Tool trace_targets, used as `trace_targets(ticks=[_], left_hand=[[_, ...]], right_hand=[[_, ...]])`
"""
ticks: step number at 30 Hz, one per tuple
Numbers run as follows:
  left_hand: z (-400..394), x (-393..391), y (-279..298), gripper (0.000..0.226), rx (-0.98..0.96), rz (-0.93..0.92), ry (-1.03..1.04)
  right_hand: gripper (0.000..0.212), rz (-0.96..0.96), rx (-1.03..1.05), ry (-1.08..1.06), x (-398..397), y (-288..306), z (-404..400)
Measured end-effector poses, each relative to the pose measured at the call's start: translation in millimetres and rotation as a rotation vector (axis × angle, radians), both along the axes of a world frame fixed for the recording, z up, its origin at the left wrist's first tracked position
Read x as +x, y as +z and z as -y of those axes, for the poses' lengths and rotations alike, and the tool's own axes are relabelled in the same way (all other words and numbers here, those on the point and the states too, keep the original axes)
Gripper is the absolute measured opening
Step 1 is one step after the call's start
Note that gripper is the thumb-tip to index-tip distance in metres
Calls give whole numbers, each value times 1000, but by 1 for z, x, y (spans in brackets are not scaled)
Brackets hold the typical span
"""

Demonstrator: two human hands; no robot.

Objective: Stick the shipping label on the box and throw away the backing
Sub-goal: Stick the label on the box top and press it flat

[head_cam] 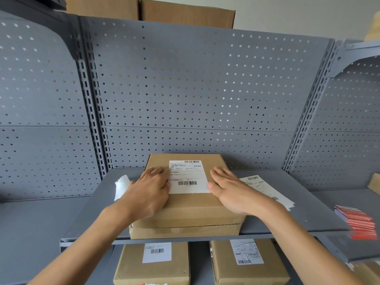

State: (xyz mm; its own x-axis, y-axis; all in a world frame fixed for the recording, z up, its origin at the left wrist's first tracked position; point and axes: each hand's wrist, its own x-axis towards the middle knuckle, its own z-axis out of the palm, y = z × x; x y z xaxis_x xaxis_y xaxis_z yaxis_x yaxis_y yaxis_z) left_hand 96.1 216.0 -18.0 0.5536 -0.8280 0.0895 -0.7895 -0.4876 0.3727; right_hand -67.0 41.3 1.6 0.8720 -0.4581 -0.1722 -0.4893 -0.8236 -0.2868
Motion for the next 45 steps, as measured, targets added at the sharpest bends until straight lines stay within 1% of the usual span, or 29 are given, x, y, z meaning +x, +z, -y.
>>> trace_targets(ticks=[2, 3, 4, 6, 8, 10, 11, 12, 13, 16, 20, 22, 26, 28, 35, 37, 42, 45], left_hand=[[1, 3, 11, 23, -18, -32, 11], [4, 7, 18, 24, -27, -57, 20], [11, 10, 25, 29, -36, -81, 32], [29, 22, 36, 52, -66, -105, 76], [48, 38, 36, 63, -62, -134, 91], [62, 50, 31, 63, 0, -158, 106], [67, 54, 28, 56, 24, -157, 112], [73, 57, 26, 49, 35, -139, 123], [78, 60, 23, 47, 37, -114, 148], [92, 61, 15, 59, 73, -24, 233], [102, 59, 7, 69, 92, 57, 282], [103, 60, 6, 62, 96, 77, 289], [100, 62, 5, 36, 65, 81, 271], [99, 63, 5, 32, 48, 75, 265], [97, 65, 2, 29, 25, 72, 253], [96, 66, 2, 28, 20, 71, 250], [92, 66, 4, 30, 4, 56, 229], [85, 66, 7, 42, 32, -15, 223]], right_hand=[[64, 6, 1, -15, 2, 3, 4], [66, 19, -2, -29, 6, 7, 5], [68, 36, -10, -41, 12, 12, 7], [69, 74, -39, -49, 30, 22, 11], [68, 95, -69, -58, 54, 26, 16], [67, 92, -105, -79, 77, 23, 22], [66, 85, -121, -98, 87, 20, 25], [64, 79, -137, -120, 95, 17, 28], [61, 76, -151, -144, 103, 14, 31], [56, 75, -190, -213, 115, 5, 35], [56, 95, -307, -229, 119, -10, 39], [55, 118, -323, -228, 120, -13, 39], [49, 153, -293, -230, 118, -15, 41], [45, 161, -273, -227, 117, -15, 42], [29, 149, -276, -211, 116, -14, 43], [27, 144, -282, -209, 116, -13, 43], [31, 131, -269, -202, 114, -11, 44], [45, 114, -191, -206, 109, -8, 46]])
